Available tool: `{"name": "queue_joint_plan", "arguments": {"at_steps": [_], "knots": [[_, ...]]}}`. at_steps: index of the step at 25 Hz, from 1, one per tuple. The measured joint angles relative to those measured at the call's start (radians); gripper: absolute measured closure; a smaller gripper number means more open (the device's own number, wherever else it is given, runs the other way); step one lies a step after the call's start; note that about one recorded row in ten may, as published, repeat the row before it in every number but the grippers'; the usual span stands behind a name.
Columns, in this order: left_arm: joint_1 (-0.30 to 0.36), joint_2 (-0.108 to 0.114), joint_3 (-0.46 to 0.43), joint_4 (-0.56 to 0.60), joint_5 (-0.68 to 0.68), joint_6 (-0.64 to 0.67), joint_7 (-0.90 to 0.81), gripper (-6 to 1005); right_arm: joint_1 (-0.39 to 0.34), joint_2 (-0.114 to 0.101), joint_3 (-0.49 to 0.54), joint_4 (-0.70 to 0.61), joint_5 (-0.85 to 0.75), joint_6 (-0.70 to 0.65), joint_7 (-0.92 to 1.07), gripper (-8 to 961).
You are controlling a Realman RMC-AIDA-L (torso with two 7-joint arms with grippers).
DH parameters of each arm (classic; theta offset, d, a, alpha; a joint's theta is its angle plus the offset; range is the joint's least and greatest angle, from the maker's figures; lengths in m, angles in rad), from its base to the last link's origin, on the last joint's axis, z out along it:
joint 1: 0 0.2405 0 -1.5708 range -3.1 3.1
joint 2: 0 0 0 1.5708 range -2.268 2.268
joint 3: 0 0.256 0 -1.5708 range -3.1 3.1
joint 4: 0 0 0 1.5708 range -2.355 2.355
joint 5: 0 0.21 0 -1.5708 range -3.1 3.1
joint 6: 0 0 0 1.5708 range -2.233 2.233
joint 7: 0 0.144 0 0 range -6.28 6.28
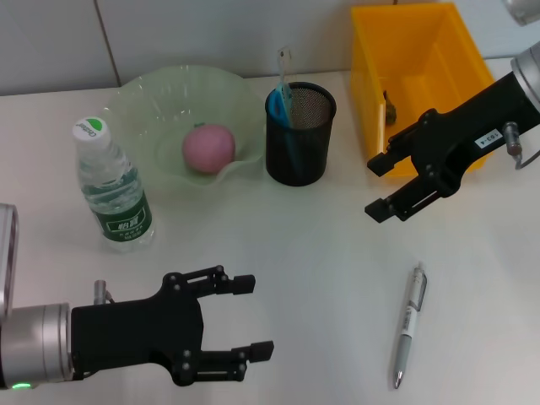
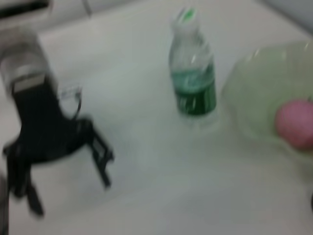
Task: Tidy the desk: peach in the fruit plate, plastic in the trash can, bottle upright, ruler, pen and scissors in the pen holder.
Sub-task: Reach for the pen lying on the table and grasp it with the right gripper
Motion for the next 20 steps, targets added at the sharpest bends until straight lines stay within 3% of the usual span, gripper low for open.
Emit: {"name": "queue_joint_plan", "arguments": {"at_steps": [4,11,17,20], "knots": [[0.0,0.0,-0.025,-0.019,-0.02,0.004,-0.003,187,0.043,0.001,-0.018,0.005,-0.072,-0.014,-0.054,186],[0.004,0.001,-0.044,-0.041,-0.021,0.018,0.006,186,0.091,0.009,-0.138,0.006,-0.107,-0.038,-0.155,186],[0.003,0.001,-0.041,-0.044,-0.018,0.05,-0.001,187,0.119,0.033,-0.218,-0.014,-0.179,-0.056,-0.253,186],[0.004,-0.001,-0.04,-0.048,-0.02,0.057,-0.003,187,0.119,0.061,-0.259,-0.038,-0.239,-0.06,-0.321,187]]}}
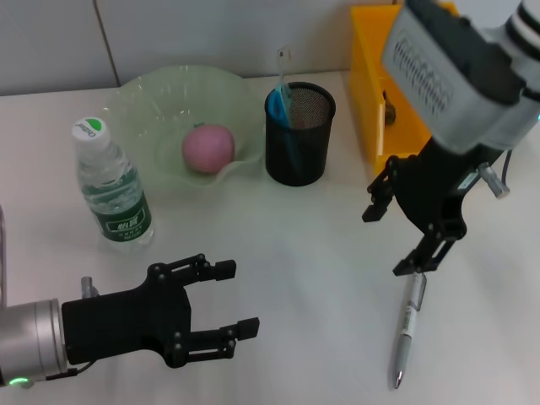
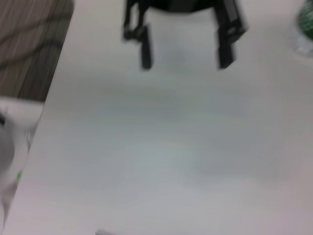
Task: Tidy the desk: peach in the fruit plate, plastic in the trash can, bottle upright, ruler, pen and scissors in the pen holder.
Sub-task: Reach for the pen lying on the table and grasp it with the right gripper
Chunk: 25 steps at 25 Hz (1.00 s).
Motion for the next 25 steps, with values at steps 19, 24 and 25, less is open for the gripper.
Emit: {"name": "queue_joint_plan", "arguments": {"at_steps": [19,24,25], "knots": [[-0.001,-0.002,0.027,-0.002,0.0,0.024,-0.043,186,-0.012,0.053,-0.131,-0.074,-0.119,-0.037,-0.111,201],[-0.001,-0.002,0.022,-0.001,-0.001,0.021,-0.044,186,-0.011,0.062,-0.132,-0.084,-0.119,-0.023,-0.049,203],[-0.001,-0.001,0.022,-0.001,-0.001,0.019,-0.044,186,-0.011,0.063,-0.131,-0.088,-0.117,-0.017,-0.009,203]]}}
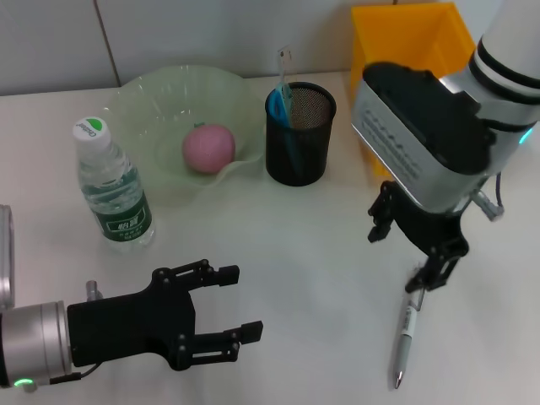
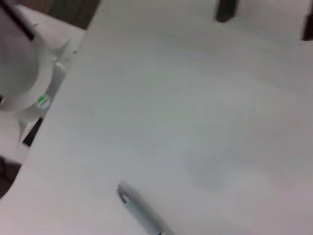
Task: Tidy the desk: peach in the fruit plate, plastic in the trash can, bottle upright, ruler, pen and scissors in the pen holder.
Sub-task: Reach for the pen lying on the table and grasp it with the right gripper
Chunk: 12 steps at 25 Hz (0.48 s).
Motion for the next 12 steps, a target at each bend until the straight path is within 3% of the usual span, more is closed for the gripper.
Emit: {"name": "queue_joint_plan", "arguments": {"at_steps": [3,12], "knots": [[-0.001,0.002,0.005,0.003,0.0,-0.007,0.0,186,0.005,0.003,0.007,-0.018,0.017,0.016,0.168,205],[0.004,0.009,-0.006,0.019,0.0,-0.031,0.003,186,0.049,0.003,-0.025,-0.054,0.018,0.078,0.918,208]]}}
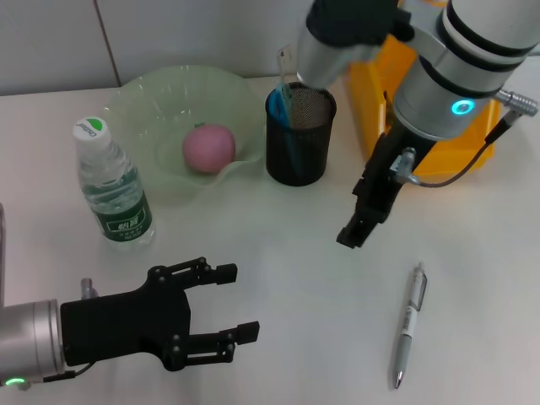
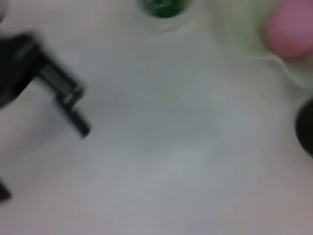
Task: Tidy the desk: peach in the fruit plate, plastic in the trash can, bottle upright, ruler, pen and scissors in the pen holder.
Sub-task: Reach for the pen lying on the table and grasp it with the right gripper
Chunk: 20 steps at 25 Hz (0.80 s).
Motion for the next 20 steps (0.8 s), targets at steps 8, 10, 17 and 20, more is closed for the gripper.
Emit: {"name": "queue_joint_plan", "arguments": {"at_steps": [8,10,17,20], "knots": [[0.0,0.0,0.001,0.035,0.008,-0.002,0.003,187,-0.018,0.001,0.017,0.039,0.03,-0.073,0.312,211],[0.002,0.0,0.001,0.048,0.009,-0.003,0.004,187,-0.048,0.003,0.03,0.045,0.01,-0.05,0.358,212],[0.008,0.017,-0.003,0.131,0.013,-0.07,0.002,187,-0.053,0.014,0.135,0.148,-0.093,0.046,0.434,215],[0.012,0.022,-0.013,0.151,0.013,-0.095,-0.001,186,-0.016,0.013,0.178,0.223,-0.093,0.068,0.434,216]]}}
